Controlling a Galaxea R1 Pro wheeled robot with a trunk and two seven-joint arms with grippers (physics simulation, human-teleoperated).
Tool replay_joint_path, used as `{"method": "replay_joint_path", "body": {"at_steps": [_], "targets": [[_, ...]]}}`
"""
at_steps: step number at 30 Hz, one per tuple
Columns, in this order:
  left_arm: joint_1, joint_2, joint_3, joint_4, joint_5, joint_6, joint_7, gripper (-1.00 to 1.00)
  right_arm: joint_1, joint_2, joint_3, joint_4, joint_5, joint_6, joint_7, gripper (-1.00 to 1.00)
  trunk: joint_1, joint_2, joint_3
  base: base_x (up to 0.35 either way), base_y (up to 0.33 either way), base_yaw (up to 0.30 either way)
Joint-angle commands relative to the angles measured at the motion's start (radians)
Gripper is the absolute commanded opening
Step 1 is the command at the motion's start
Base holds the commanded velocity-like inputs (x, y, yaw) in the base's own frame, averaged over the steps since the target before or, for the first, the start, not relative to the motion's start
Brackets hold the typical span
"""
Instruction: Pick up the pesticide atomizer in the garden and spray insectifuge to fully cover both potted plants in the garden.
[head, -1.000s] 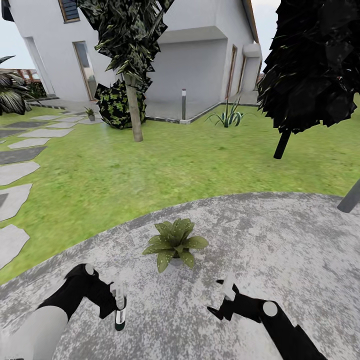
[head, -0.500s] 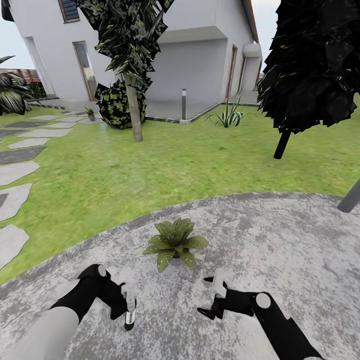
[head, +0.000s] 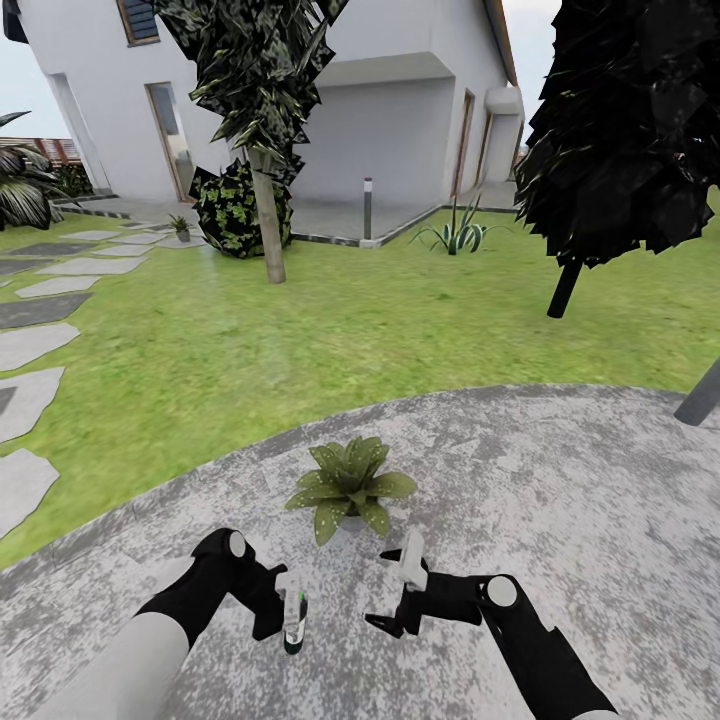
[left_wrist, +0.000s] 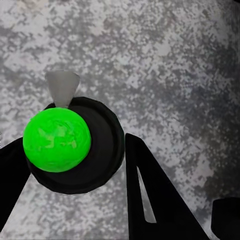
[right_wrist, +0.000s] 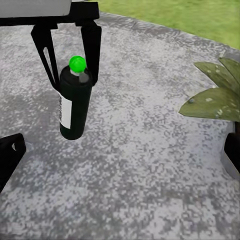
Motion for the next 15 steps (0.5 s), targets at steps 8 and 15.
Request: {"method": "replay_joint_path", "body": {"at_steps": [8,15], "targets": [[0.000,-0.025,0.000,-0.001,-0.003,-0.008,-0.012,-1.00,0.000,0.000,-0.001,-0.001,0.013,-0.011,0.001,-1.00,0.000,0.000,-0.001,0.000,0.000,0.000],[-0.005,-0.082,-0.005,-0.001,-0.005,-0.007,-0.006,-1.00,0.000,0.000,-0.001,-0.002,0.013,-0.011,0.001,-1.00,0.000,0.000,-0.001,0.000,0.000,0.000]]}}
